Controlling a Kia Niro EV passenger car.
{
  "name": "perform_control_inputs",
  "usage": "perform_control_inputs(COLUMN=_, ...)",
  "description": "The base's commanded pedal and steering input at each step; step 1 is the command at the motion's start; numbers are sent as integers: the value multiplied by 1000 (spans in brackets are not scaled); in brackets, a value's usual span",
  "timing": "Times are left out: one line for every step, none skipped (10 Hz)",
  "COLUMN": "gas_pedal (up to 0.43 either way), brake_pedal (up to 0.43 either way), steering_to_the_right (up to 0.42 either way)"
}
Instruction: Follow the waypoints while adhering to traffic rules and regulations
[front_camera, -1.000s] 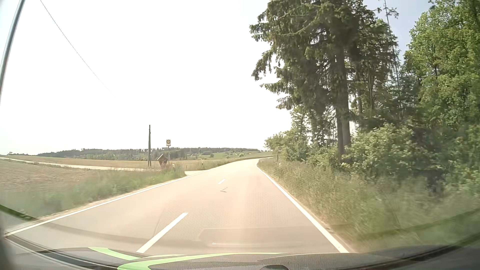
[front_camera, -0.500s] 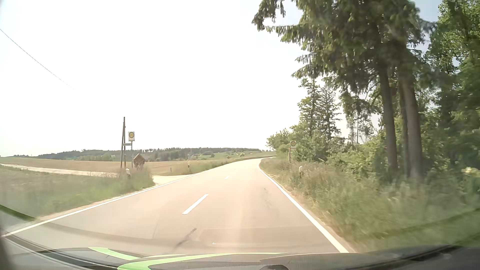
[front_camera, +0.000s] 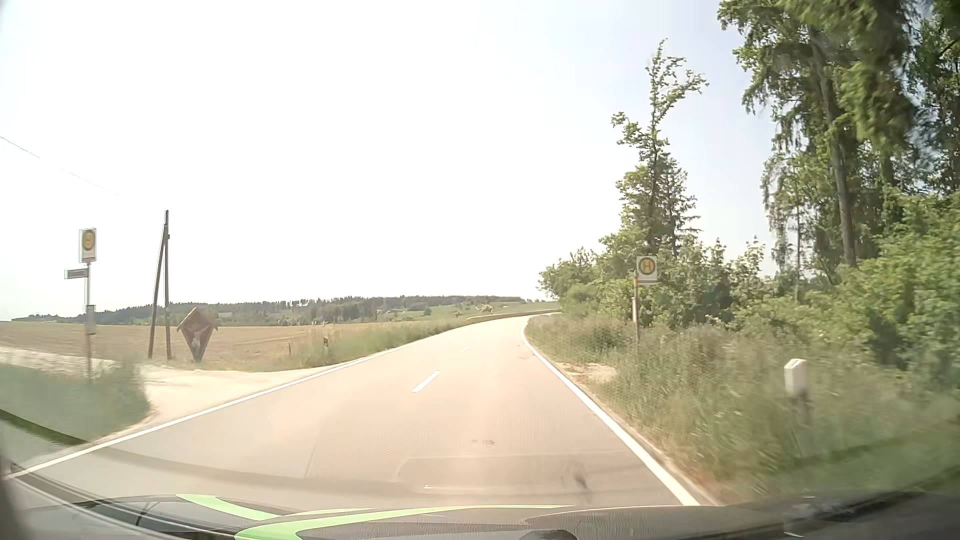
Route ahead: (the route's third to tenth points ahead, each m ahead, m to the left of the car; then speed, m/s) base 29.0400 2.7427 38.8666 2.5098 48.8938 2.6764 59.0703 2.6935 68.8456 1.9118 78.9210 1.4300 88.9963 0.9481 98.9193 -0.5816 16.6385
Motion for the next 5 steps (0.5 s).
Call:
perform_control_inputs(gas_pedal=79, brake_pedal=0, steering_to_the_right=-5)
perform_control_inputs(gas_pedal=79, brake_pedal=0, steering_to_the_right=-5)
perform_control_inputs(gas_pedal=79, brake_pedal=0, steering_to_the_right=-5)
perform_control_inputs(gas_pedal=79, brake_pedal=0, steering_to_the_right=-5)
perform_control_inputs(gas_pedal=79, brake_pedal=0, steering_to_the_right=-3)
